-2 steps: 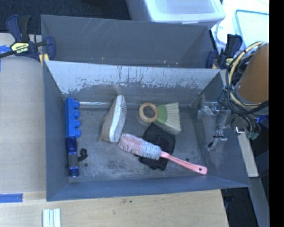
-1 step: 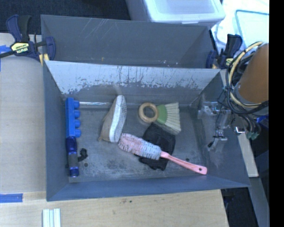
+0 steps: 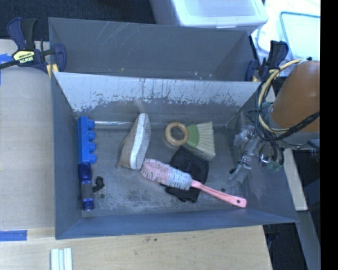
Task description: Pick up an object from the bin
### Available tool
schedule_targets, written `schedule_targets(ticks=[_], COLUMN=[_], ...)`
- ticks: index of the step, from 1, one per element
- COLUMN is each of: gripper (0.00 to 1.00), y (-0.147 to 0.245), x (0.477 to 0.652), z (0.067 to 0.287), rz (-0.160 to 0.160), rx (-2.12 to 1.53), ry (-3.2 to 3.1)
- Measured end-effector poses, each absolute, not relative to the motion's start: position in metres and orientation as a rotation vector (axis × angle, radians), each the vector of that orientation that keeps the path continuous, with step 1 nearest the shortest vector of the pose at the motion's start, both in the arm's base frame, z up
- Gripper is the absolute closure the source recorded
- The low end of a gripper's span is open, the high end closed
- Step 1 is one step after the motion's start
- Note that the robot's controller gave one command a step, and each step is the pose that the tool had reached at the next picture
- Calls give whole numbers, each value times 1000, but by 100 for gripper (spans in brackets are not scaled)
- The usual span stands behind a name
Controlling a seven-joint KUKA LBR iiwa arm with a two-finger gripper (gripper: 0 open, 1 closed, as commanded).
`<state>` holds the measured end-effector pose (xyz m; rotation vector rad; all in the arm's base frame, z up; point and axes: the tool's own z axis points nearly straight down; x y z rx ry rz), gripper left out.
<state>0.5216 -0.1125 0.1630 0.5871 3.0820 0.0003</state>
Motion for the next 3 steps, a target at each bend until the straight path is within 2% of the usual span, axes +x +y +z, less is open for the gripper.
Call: schedule_targets(ticks=[1, 2, 3], gripper=[0, 0, 0], y=[-76, -70, -69], x=[535, 530, 535], z=[143, 129, 150], rz=[-1, 0, 0], rx=[115, 176, 471], ry=[3134, 3128, 3096])
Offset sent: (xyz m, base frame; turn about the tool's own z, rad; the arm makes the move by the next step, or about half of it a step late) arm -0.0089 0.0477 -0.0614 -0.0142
